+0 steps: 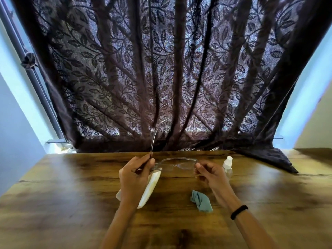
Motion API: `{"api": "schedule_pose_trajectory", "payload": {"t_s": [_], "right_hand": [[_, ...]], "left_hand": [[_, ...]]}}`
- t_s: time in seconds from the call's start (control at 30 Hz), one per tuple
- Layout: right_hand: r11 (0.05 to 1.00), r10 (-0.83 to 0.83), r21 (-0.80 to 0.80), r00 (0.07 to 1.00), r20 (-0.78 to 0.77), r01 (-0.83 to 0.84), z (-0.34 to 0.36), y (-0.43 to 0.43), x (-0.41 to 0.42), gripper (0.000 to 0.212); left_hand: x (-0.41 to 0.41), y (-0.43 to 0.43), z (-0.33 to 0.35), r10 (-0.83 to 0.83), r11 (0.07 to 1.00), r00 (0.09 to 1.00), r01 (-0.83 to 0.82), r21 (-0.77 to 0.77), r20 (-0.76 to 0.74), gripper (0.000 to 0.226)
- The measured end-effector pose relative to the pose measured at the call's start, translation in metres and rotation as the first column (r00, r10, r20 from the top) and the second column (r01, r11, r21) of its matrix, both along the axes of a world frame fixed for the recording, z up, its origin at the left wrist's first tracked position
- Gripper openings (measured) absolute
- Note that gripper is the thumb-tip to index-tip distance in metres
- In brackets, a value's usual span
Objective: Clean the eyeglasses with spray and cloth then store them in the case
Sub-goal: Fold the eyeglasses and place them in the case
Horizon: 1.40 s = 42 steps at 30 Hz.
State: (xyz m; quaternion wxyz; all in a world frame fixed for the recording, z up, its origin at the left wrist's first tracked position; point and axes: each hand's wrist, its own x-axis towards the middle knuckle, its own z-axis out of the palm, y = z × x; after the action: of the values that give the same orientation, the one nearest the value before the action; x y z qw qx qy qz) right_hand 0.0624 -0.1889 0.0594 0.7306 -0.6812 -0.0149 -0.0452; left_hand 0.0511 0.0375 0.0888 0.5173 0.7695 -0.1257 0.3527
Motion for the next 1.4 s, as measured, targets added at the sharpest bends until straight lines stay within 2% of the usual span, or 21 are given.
{"api": "schedule_pose_trajectory", "payload": {"t_s": [0.2, 0.33, 0.43, 0.53, 0.63, 0.7, 0.8, 0.93, 1.0, 1.07, 1.17, 1.27, 1.4], "right_hand": [[0.998, 0.004, 0.062, 1.0, 0.003, -0.004, 0.001, -0.002, 0.001, 0.015], [0.975, 0.044, 0.216, 0.999, 0.032, -0.05, 0.004, -0.004, 0.001, 0.015], [0.956, 0.066, 0.282, 0.997, 0.05, -0.077, 0.008, -0.004, 0.005, 0.023], [0.949, 0.094, 0.296, 0.993, 0.077, -0.113, 0.011, -0.005, 0.007, 0.032], [0.943, 0.1, 0.308, 0.99, 0.098, -0.126, 0.011, -0.005, 0.007, 0.028], [0.939, 0.098, 0.321, 0.99, 0.098, -0.124, 0.01, -0.005, 0.008, 0.024], [0.942, 0.078, 0.323, 0.995, 0.066, -0.095, 0.007, 0.0, 0.01, 0.02], [0.957, 0.04, 0.289, 0.999, 0.015, -0.043, 0.0, 0.015, 0.015, 0.02], [0.96, 0.04, 0.279, 0.999, -0.011, -0.036, -0.002, 0.024, 0.019, 0.02], [0.967, 0.059, 0.251, 0.997, -0.041, -0.047, -0.001, 0.035, 0.025, 0.02], [0.988, 0.084, 0.132, 0.995, -0.048, -0.077, 0.001, 0.055, 0.038, 0.011], [0.993, 0.115, -0.026, 0.992, -0.055, -0.116, 0.003, 0.076, 0.053, 0.009], [0.961, 0.179, -0.192, 0.977, -0.115, -0.199, 0.002, 0.094, 0.072, 0.014]], "left_hand": [[0.001, 0.004, 0.004, -0.083, 0.989, 0.996, 0.087, 0.122, -0.04, 0.02], [0.001, 0.01, 0.003, -0.153, 0.931, 0.986, 0.166, 0.325, -0.067, 0.023], [0.001, 0.012, -0.001, -0.166, 0.919, 0.981, 0.192, 0.344, -0.103, 0.024], [0.002, 0.013, -0.004, -0.171, 0.934, 0.969, 0.218, 0.283, -0.18, 0.024], [0.001, 0.013, -0.006, -0.228, 0.942, 0.947, 0.274, 0.197, -0.226, 0.028], [0.0, 0.014, -0.009, -0.273, 0.955, 0.92, 0.295, 0.037, -0.283, 0.03], [-0.002, 0.015, -0.016, -0.34, 0.933, 0.862, 0.26, -0.248, -0.376, 0.02], [-0.01, 0.021, -0.028, -0.405, 0.882, 0.78, 0.196, -0.428, -0.476, 0.017], [-0.016, 0.026, -0.035, -0.418, 0.87, 0.761, 0.178, -0.461, -0.496, 0.017], [-0.023, 0.031, -0.042, -0.346, 0.902, 0.776, 0.121, -0.414, -0.527, 0.018], [-0.028, 0.034, -0.052, -0.122, 0.962, 0.811, -0.046, -0.271, -0.572, 0.015], [-0.031, 0.039, -0.056, 0.138, 0.983, 0.815, -0.181, -0.022, -0.562, 0.019], [-0.037, 0.043, -0.065, 0.343, 0.929, 0.774, -0.196, 0.315, -0.531, 0.024]]}}
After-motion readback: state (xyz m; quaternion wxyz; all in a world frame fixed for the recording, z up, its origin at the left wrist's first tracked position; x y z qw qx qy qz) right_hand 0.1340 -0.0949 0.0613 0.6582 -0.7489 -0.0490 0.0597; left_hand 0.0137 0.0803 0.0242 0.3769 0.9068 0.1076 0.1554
